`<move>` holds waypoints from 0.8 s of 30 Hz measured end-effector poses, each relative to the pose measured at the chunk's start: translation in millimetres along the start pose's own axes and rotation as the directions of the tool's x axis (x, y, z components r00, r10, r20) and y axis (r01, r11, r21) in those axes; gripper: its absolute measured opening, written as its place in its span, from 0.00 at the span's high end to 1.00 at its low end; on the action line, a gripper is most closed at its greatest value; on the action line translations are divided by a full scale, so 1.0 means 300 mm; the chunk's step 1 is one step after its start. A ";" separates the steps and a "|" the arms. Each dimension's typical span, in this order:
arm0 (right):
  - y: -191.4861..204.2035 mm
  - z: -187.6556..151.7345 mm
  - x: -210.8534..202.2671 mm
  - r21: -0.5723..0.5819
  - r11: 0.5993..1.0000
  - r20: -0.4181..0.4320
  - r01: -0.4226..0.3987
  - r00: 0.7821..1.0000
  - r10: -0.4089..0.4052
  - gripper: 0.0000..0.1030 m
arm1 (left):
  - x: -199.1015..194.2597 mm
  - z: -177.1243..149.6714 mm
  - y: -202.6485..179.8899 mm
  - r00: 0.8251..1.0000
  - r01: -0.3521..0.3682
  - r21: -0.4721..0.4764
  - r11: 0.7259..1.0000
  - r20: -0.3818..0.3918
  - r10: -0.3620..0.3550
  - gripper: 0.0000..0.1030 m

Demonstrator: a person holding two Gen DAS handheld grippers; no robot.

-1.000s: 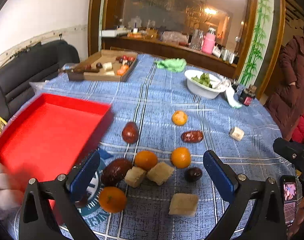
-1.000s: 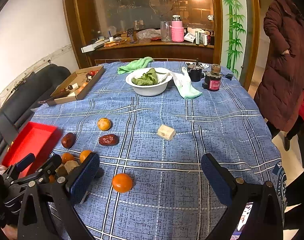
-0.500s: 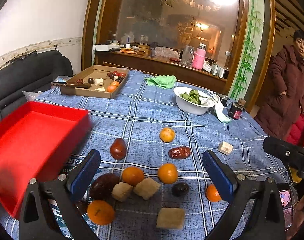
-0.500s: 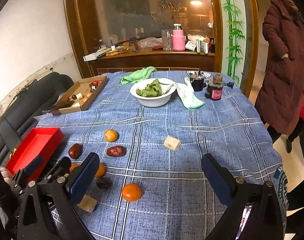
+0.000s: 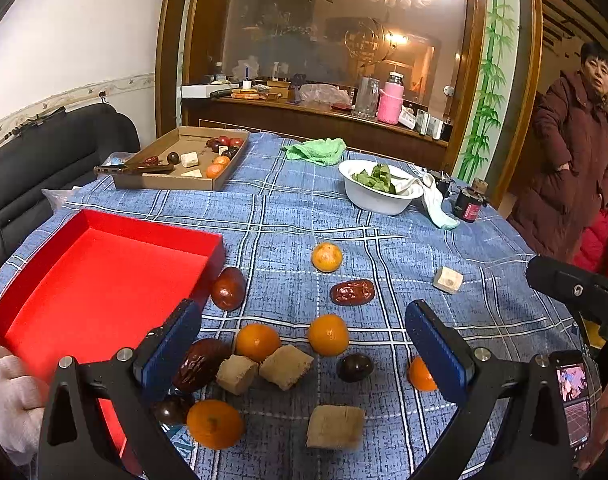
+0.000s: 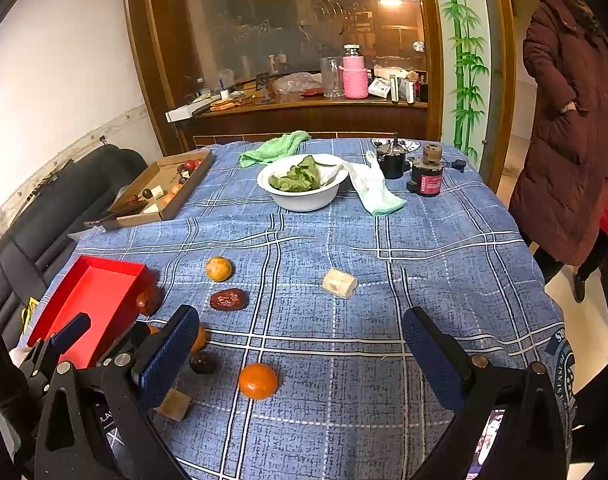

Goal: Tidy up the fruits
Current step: 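Move both tools toward the fruits and cakes on the table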

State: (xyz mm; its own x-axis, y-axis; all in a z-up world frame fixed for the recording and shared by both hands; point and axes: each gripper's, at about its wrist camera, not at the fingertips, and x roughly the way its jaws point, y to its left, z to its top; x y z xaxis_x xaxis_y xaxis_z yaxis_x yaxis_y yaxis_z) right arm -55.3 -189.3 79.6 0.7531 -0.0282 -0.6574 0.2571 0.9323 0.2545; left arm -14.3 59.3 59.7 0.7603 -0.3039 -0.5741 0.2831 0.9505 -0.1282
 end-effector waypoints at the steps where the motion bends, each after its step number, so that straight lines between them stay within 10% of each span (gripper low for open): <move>1: -0.001 -0.002 0.000 0.000 1.000 -0.002 0.000 1.000 0.000 0.00 | -0.001 -0.001 -0.002 1.000 0.001 0.001 1.000 -0.001 -0.001 0.01; 7: -0.020 -0.011 0.017 -0.004 1.000 -0.020 0.004 1.000 -0.004 0.00 | 0.010 -0.011 -0.010 1.000 0.002 0.012 1.000 -0.028 -0.002 0.01; 10: -0.031 -0.013 0.035 -0.039 0.999 -0.075 0.017 0.997 -0.020 0.00 | 0.044 -0.013 -0.032 0.984 -0.032 0.074 0.997 -0.175 0.044 0.01; 13: -0.056 -0.018 0.132 -0.111 0.991 -0.341 0.071 0.934 -0.105 0.00 | 0.103 -0.013 -0.036 0.913 -0.027 0.087 0.996 -0.403 0.060 0.02; 15: -0.081 -0.014 0.195 -0.116 0.988 -0.446 0.097 0.884 -0.140 0.01 | 0.111 -0.006 -0.029 0.901 -0.030 0.074 0.997 -0.429 0.059 0.02; 20: -0.104 -0.006 0.207 -0.070 0.992 -0.409 0.103 0.904 -0.123 0.01 | 0.119 -0.022 -0.040 0.907 -0.026 0.066 0.997 -0.417 0.051 0.02; 24: -0.103 -0.010 0.172 -0.030 0.999 -0.348 -0.022 0.937 0.010 0.01 | 0.062 -0.038 -0.035 0.964 -0.011 -0.007 1.000 -0.266 0.009 0.02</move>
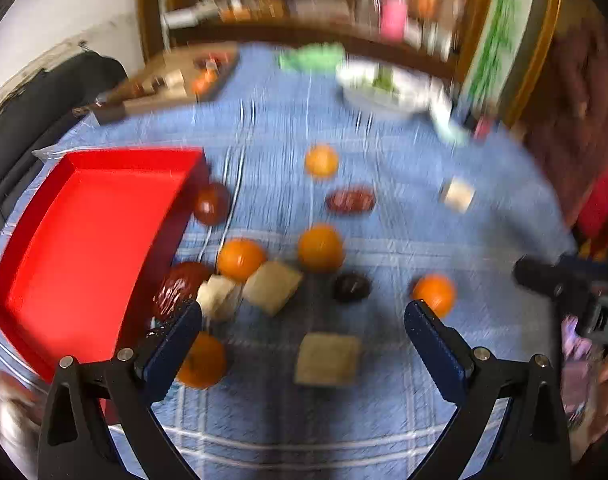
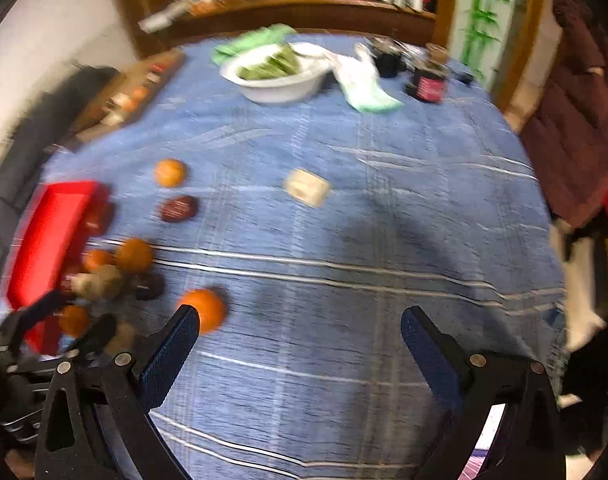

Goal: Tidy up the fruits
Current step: 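Move both tools toward the fruits and cakes on the table, then grasp the tan cake block with the left tool while the right tool grasps an orange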

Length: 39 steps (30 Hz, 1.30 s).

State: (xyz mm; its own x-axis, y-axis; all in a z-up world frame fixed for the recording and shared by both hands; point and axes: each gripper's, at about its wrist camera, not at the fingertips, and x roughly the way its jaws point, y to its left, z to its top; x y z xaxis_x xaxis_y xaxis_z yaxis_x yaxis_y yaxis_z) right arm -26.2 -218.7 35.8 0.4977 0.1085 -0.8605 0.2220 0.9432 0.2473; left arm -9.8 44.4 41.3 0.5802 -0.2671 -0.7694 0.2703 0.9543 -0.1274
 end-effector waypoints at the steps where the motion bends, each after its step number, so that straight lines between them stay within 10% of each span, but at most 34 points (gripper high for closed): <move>1: 0.002 -0.005 -0.013 -0.015 0.999 0.031 -0.037 0.999 0.037 0.01 | -0.018 -0.016 0.005 0.999 0.019 -0.032 0.999 0.052 -0.017 0.02; 6: 0.036 -0.045 -0.032 -0.189 0.974 0.104 -0.127 0.983 0.149 0.01 | 0.011 -0.105 -0.019 0.997 0.008 -0.036 0.999 0.072 -0.005 0.11; 16: 0.106 -0.049 0.091 -0.230 0.946 -0.065 -0.227 0.974 0.218 0.15 | 0.062 -0.118 -0.026 1.000 0.003 -0.018 1.000 0.015 -0.003 0.27; 32: 0.186 -0.048 0.218 -0.244 0.941 -0.169 -0.233 0.966 0.195 0.45 | 0.114 -0.110 -0.026 0.999 0.007 -0.004 1.000 -0.049 -0.007 0.65; 39: 0.203 -0.047 0.222 -0.276 0.935 -0.157 -0.222 0.970 0.185 0.65 | 0.114 -0.107 -0.028 0.999 -0.004 -0.007 1.000 -0.049 0.003 0.66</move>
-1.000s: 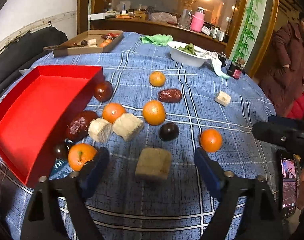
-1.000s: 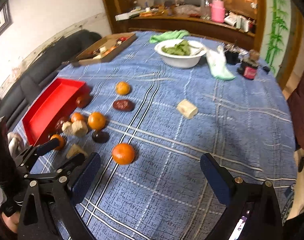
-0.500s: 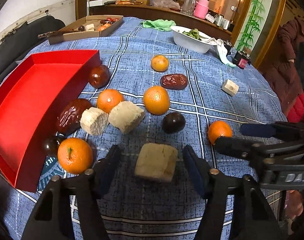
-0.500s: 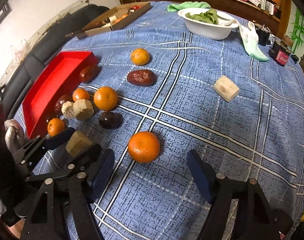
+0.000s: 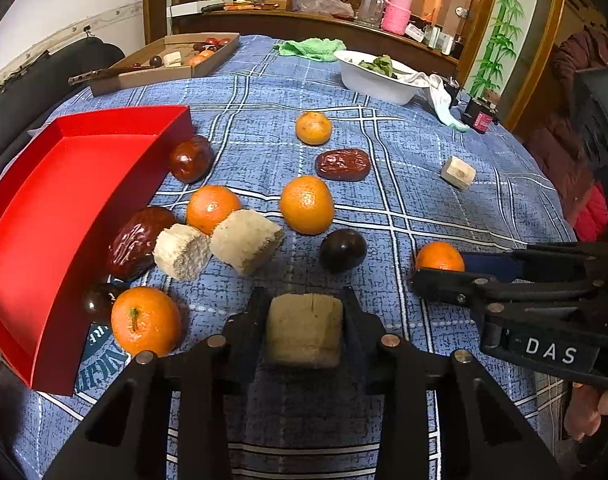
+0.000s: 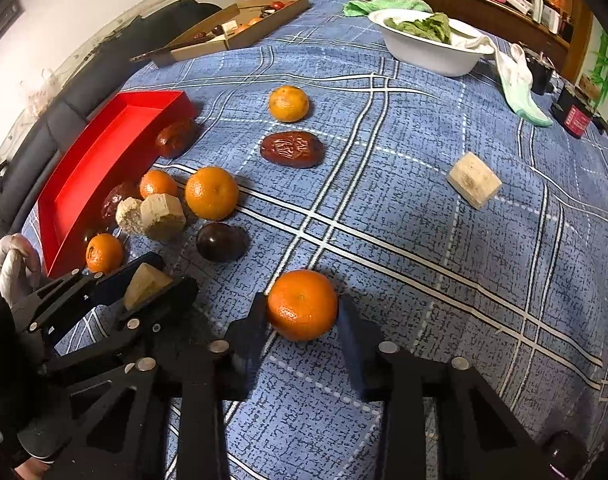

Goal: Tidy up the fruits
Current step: 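Grasp the tan cake block with the left tool while the right tool grasps an orange, then carry both items over the red tray and open both tools to drop them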

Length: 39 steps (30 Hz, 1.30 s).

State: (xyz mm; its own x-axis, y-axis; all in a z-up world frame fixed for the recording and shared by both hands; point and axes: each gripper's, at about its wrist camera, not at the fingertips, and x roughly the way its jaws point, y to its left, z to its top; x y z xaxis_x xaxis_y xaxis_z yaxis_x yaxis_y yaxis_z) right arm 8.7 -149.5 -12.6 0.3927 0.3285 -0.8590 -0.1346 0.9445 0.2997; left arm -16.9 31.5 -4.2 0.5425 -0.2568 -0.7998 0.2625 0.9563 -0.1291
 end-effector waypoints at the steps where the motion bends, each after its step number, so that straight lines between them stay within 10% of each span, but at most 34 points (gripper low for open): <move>1: -0.001 0.001 -0.001 0.001 1.000 0.002 -0.004 1.000 0.004 0.65 | -0.001 0.002 0.003 1.000 -0.002 -0.005 1.000 -0.001 0.002 0.66; 22: 0.170 0.200 -0.149 -0.083 0.983 0.120 -0.164 0.978 0.173 0.65 | -0.155 0.175 0.226 0.985 -0.127 -0.119 0.985 0.100 0.139 0.66; 39: 0.573 0.505 0.139 -0.190 0.944 0.001 -0.270 0.961 0.276 0.64 | -0.099 0.168 0.619 0.970 -0.233 -0.283 0.930 -0.005 0.242 0.66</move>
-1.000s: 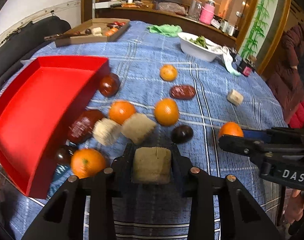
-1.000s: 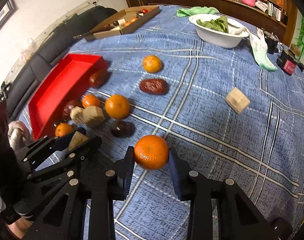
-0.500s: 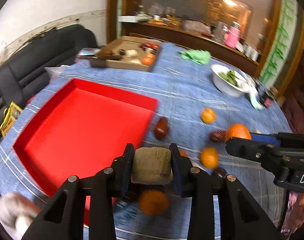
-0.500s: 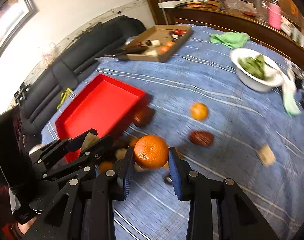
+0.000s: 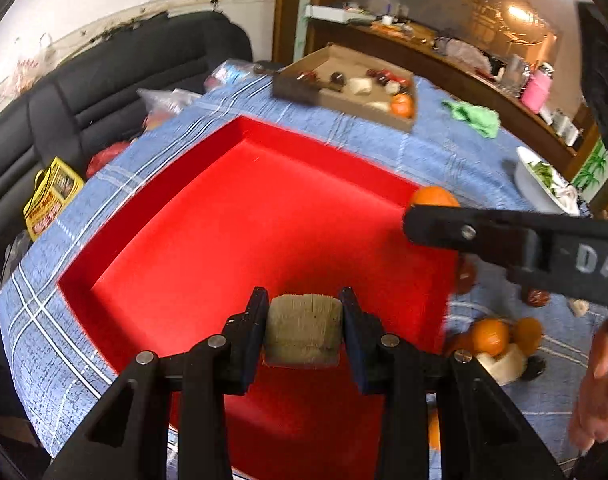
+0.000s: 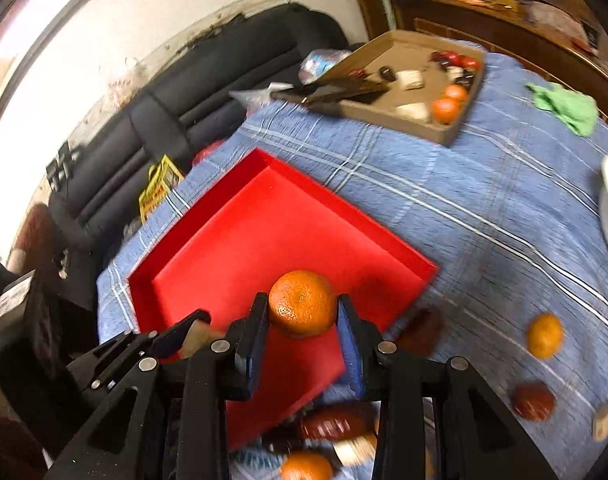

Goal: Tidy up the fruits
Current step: 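Carry both items over the red tray and open both tools to drop them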

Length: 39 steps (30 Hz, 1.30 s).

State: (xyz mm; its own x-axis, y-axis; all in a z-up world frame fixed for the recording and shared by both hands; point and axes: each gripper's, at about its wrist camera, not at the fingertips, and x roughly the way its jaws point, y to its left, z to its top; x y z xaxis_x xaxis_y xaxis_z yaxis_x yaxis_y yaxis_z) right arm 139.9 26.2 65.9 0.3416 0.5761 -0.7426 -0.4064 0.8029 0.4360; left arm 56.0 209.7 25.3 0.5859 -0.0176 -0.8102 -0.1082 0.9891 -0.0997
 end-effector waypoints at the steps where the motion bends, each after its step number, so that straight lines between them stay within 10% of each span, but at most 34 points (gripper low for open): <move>1: 0.015 0.006 0.036 -0.014 1.000 -0.016 0.007 1.000 -0.007 0.64 | 0.006 -0.008 0.013 1.000 -0.003 -0.004 1.000 -0.005 0.003 0.66; 16: 0.032 -0.040 0.197 -0.110 0.984 -0.071 0.142 0.986 -0.151 0.63 | 0.060 -0.040 0.017 1.000 0.024 0.052 0.998 -0.014 -0.023 0.66; 18: 0.034 -0.044 0.187 -0.102 0.982 -0.058 0.157 0.985 -0.163 0.52 | 0.060 -0.042 0.005 0.999 0.037 0.065 0.997 -0.009 -0.037 0.66; 24: 0.008 -0.081 0.044 0.000 0.986 0.063 0.165 0.984 -0.165 0.35 | 0.016 -0.030 -0.033 0.994 0.096 0.114 0.989 0.047 -0.102 0.37; 39: -0.192 -0.252 -0.266 0.285 0.929 0.122 0.237 0.952 -0.280 0.28 | -0.097 -0.032 -0.240 0.969 0.218 0.202 0.955 0.069 -0.236 0.32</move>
State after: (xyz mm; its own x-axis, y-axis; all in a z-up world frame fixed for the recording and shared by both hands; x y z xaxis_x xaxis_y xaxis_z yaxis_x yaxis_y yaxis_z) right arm 72.0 -77.6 61.7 0.5425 0.3424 -0.7671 -0.0554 0.9258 0.3740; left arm 39.0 137.5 50.4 0.6489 -0.2403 -0.7220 0.1870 0.9701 -0.1548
